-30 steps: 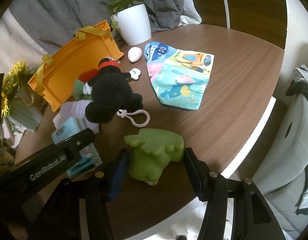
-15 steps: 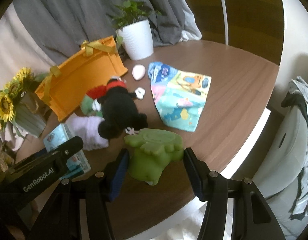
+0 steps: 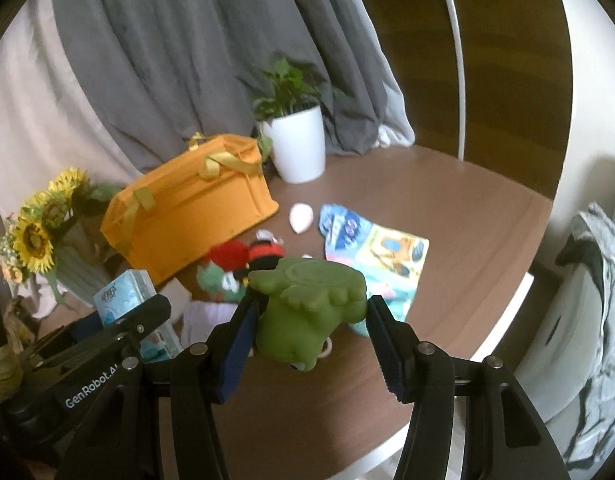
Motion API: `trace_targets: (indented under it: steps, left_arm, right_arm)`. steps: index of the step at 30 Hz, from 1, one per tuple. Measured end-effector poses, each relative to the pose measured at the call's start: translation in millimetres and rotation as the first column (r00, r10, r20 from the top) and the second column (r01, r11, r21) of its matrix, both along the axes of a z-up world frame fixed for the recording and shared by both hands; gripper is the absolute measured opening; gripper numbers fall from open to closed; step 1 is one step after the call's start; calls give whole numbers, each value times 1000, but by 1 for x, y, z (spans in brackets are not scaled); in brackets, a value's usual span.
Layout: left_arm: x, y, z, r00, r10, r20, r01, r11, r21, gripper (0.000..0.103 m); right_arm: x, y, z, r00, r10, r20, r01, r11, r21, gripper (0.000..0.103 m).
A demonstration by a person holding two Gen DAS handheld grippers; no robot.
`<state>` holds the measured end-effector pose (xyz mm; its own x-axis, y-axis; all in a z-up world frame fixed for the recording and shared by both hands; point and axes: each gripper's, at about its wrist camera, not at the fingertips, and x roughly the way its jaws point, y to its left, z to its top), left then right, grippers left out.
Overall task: Organize soft objects
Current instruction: 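Lift and carry the tissue pack and frog sponge over the orange crate with both tools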
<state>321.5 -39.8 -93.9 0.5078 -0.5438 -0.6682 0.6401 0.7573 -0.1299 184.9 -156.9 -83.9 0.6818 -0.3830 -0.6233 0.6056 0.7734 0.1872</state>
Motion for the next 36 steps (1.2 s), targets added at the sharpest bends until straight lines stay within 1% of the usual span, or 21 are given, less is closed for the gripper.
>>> trace_targets:
  steps: [2,5,10,13,15,18,22,28,36]
  left_arm:
    - [4,-1,5,1000,6,0,-6,1000,-9,58]
    - [13,-2,14,1000,29,1,-29,999,-42,58]
    - [30,-10,31,997,66,50,-62,995,-84,58]
    - [43,-19,38,994,88,70,-80,992,-100,58]
    - [53,-26,41,993,99,66,-91,989,-115,58]
    - [67,-35,43,990,126,60,-117,984,-135,58]
    - [83,-46,43,986,156,63,-146,979,-142,58]
    - [102,-50,47,979,200,49,-191,970,-153,58]
    - [126,-52,58,957,267,113,-252,958,-134,58]
  right_arm:
    - [3,0,7,1000,7,15,-7,1000,-12,57]
    - [10,-4,20,999,19,38,-17,999,-41,57]
    - [29,-17,41,996,39,85,-32,996,-83,57]
    - [43,-25,50,994,55,96,-44,993,-112,57]
    - [54,-32,57,993,71,97,-57,989,-139,57]
    - [70,-43,64,990,94,110,-77,986,-146,57]
    - [91,-56,71,986,124,115,-105,982,-160,57]
    - [120,-71,80,976,170,133,-146,974,-176,57]
    - [156,-91,84,958,227,175,-203,968,-145,57]
